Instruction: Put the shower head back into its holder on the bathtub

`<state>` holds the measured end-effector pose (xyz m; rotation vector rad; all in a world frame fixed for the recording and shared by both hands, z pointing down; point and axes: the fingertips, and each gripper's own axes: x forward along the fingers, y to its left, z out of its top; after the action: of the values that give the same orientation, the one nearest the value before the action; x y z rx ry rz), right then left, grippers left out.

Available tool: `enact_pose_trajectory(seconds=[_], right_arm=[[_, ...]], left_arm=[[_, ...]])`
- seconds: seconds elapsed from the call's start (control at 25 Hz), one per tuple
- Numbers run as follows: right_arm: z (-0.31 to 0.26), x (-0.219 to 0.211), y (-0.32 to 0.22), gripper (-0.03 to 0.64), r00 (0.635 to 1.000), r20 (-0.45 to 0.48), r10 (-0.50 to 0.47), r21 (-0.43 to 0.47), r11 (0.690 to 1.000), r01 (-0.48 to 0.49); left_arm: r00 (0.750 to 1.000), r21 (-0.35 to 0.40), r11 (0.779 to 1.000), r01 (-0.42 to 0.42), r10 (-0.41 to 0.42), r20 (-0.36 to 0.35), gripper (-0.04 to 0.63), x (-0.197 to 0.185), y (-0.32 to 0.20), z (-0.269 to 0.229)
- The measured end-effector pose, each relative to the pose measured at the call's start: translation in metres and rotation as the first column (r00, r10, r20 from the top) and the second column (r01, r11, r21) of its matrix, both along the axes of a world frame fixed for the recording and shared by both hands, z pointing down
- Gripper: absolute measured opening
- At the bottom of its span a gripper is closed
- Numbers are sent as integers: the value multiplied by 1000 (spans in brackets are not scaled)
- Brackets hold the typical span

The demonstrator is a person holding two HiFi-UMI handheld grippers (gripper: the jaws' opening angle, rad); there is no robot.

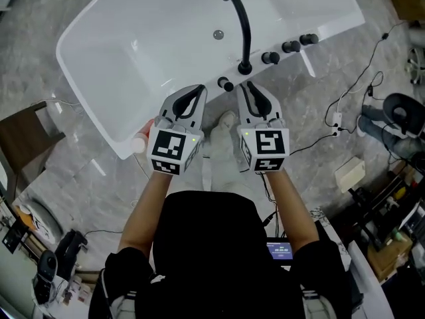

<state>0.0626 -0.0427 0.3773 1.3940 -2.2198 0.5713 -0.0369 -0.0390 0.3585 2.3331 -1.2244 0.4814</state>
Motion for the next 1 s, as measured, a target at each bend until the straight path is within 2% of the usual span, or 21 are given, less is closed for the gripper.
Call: enact_pose_trajectory(seconds=[0.48, 0.76, 1.0], right_arm=[[-109, 31, 21, 31, 999, 3, 37, 140, 989, -37], [-162, 47, 5, 25, 998, -30, 50, 258, 965, -41], [-212, 64, 6, 25, 996, -27, 90, 340, 937, -75]], left_arm=[[999, 129, 991, 22, -26, 28, 12, -24, 15, -102], [999, 242, 970, 12, -20, 34, 12, -20, -2, -152], [999, 313, 950, 18, -31, 36, 12, -29, 6, -192]])
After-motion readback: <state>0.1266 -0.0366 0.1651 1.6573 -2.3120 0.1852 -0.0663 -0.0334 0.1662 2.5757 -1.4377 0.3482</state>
